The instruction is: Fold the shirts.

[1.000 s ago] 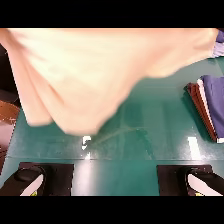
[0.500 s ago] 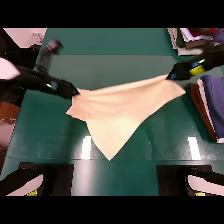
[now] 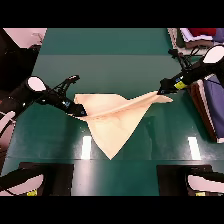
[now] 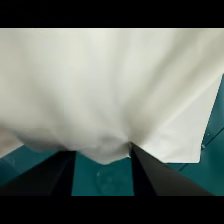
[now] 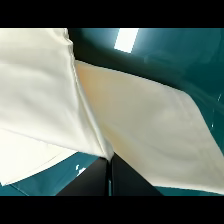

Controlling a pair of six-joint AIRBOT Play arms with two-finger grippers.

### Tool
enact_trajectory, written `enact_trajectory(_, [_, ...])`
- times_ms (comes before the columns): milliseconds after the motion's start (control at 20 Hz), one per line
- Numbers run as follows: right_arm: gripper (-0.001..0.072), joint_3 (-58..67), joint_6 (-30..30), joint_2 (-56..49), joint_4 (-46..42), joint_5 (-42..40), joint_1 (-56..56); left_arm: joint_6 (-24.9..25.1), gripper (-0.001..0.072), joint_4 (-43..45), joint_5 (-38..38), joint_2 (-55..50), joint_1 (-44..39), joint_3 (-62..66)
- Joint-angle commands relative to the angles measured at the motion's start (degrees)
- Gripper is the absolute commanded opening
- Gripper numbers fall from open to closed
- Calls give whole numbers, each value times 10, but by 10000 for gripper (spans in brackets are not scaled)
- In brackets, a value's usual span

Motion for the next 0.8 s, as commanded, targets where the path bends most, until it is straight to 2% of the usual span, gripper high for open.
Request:
enact_trajectory(0, [12, -5, 0, -2, 0, -4, 0, 2, 408, 2, -20, 0, 3, 23])
enact_trajectory(150, [12, -5, 0, -2, 0, 2, 0, -3, 407, 22, -48, 27, 37, 95])
enact_trajectory(300, [12, -5, 0, -2, 0, 5, 0, -11, 408, 45, -41, 49, 120, 120])
enact_trajectory(400, [12, -5, 0, -2, 0, 3, 0, -22, 409, 45, -28, 46, 180, 91])
enact_trajectory(500, [12, -5, 0, -2, 0, 1, 0, -28, 409, 45, 20, 42, 219, 33])
enact_trajectory(700, [12, -5, 0, -2, 1, -4, 1, -26, 409, 28, 69, -9, 235, -52])
enact_trajectory(750, [12, -5, 0, -2, 1, -4, 0, -23, 449, 6, 82, -27, 235, -58])
